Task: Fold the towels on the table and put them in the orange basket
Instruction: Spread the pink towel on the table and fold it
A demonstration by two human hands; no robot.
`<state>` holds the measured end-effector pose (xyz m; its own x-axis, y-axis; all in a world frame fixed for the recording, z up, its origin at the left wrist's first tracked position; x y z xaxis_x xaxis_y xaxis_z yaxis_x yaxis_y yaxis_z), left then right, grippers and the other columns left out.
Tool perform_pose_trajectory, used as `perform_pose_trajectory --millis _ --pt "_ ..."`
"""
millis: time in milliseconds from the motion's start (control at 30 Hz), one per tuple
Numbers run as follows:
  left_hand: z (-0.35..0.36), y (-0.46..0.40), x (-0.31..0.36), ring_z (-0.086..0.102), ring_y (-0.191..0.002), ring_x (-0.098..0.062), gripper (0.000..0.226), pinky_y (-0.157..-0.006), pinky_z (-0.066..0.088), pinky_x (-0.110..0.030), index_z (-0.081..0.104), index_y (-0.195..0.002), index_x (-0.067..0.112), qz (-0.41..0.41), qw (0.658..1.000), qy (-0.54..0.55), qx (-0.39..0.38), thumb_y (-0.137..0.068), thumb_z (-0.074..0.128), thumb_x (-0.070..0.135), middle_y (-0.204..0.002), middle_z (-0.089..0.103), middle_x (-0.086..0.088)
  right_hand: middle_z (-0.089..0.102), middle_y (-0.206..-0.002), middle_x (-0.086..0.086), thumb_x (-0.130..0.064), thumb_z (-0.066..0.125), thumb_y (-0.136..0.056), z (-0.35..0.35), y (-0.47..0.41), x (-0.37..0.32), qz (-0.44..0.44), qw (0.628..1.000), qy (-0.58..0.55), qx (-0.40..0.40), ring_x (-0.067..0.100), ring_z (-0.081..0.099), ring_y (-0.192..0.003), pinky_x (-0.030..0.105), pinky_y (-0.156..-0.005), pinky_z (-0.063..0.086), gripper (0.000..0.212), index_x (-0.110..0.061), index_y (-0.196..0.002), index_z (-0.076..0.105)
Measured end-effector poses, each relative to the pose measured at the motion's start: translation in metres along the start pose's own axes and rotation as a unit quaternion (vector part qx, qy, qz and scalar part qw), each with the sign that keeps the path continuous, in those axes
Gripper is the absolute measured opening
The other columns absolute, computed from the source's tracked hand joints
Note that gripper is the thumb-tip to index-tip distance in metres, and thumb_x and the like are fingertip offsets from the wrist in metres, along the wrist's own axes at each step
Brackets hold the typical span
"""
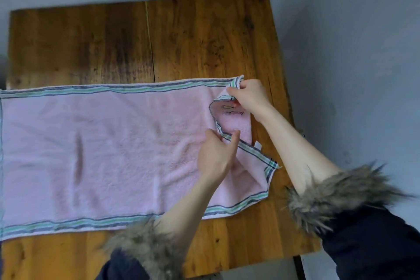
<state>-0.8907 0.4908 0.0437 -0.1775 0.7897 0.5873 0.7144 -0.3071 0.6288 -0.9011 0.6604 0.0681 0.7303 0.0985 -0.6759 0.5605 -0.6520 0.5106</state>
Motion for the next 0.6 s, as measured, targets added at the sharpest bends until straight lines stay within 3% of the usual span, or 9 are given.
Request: perform_pose_trajectory --millis 67,167,233,333,433,500,600 --pt "-0.003 -0.008 0.001 0.057 -0.087 -0.027 0.033 -0.072 0.043 -0.034 0.046 -0.094 0.013 -0.02 1.0 -0.002 0.014 -0.086 0.053 0.044 -0.087 0.059 -0.002 0.07 -0.095 0.011 -0.017 0.061 -0.087 -0.004 0.003 0.001 -0.013 1.0 0.002 0.0 0.026 0.067 -0.086 0.043 -0.077 0.055 0.018 -0.001 -0.092 0.068" --pt "-0.008 -0.012 0.005 0.057 -0.09 -0.029 0.017 -0.072 0.042 -0.034 0.047 -0.095 0.012 -0.024 1.0 -0.002 0.02 -0.084 0.05 0.025 -0.092 0.059 -0.004 0.068 -0.091 0.0 -0.017 0.059 -0.09 -0.011 0.011 0.004 -0.014 0.999 -0.044 -0.023 0.012 0.065 -0.079 0.021 -0.059 0.053 0.01 -0.012 -0.096 0.066" --pt "-0.008 -0.01 0.006 0.055 -0.09 -0.031 0.016 -0.069 0.04 -0.033 0.046 -0.096 0.01 -0.016 1.0 -0.008 0.006 -0.081 0.048 0.016 -0.096 0.059 -0.008 0.067 -0.085 0.001 -0.018 0.059 -0.091 -0.021 0.015 0.011 0.019 0.993 -0.119 -0.013 0.008 0.061 -0.068 0.015 -0.051 0.046 0.007 -0.012 -0.093 0.064" --pt "-0.009 -0.001 0.0 0.053 -0.088 -0.032 0.009 -0.064 0.035 -0.031 0.044 -0.085 0.011 0.0 1.0 -0.008 -0.008 -0.077 0.047 0.009 -0.096 0.058 -0.012 0.066 -0.081 0.007 -0.016 0.061 -0.09 -0.041 0.024 0.016 0.079 0.965 -0.248 0.015 0.009 0.058 -0.062 0.017 -0.053 0.047 0.009 -0.008 -0.092 0.063" --pt "-0.013 0.011 -0.002 0.051 -0.078 -0.029 0.009 -0.055 0.03 -0.03 0.041 -0.074 0.014 0.013 1.0 -0.003 -0.005 -0.076 0.048 0.007 -0.095 0.057 -0.015 0.068 -0.089 0.009 -0.017 0.061 -0.09 -0.055 0.035 0.008 0.089 0.962 -0.257 0.025 0.013 0.065 -0.075 0.02 -0.059 0.052 0.014 -0.006 -0.098 0.06" --pt "-0.017 0.019 0.001 0.044 -0.068 -0.021 0.017 -0.05 0.027 -0.028 0.036 -0.07 0.016 0.012 1.0 0.004 -0.003 -0.077 0.048 0.007 -0.083 0.052 -0.009 0.067 -0.092 0.012 -0.016 0.061 -0.09 -0.066 0.043 0.001 0.098 0.947 -0.302 0.041 0.019 0.066 -0.086 0.025 -0.066 0.056 0.012 -0.006 -0.097 0.06" --pt "-0.031 0.027 -0.001 0.043 -0.069 -0.021 0.015 -0.051 0.029 -0.029 0.036 -0.074 0.015 -0.001 0.999 0.035 -0.002 -0.08 0.048 0.009 -0.074 0.045 -0.001 0.065 -0.089 0.012 -0.015 0.062 -0.089 -0.079 0.055 -0.012 0.1 0.927 -0.356 0.057 0.022 0.065 -0.089 0.03 -0.072 0.057 0.006 -0.009 -0.09 0.06"
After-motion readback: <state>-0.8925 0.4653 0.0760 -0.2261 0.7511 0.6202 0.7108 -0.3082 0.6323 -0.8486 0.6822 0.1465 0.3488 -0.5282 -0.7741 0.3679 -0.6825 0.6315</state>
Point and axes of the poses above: each hand's wrist, its own y-axis away from the middle knuckle, its own z-axis out of the palm, x = y × z, the point moved 9 cm from there along -y, towards the middle knuckle
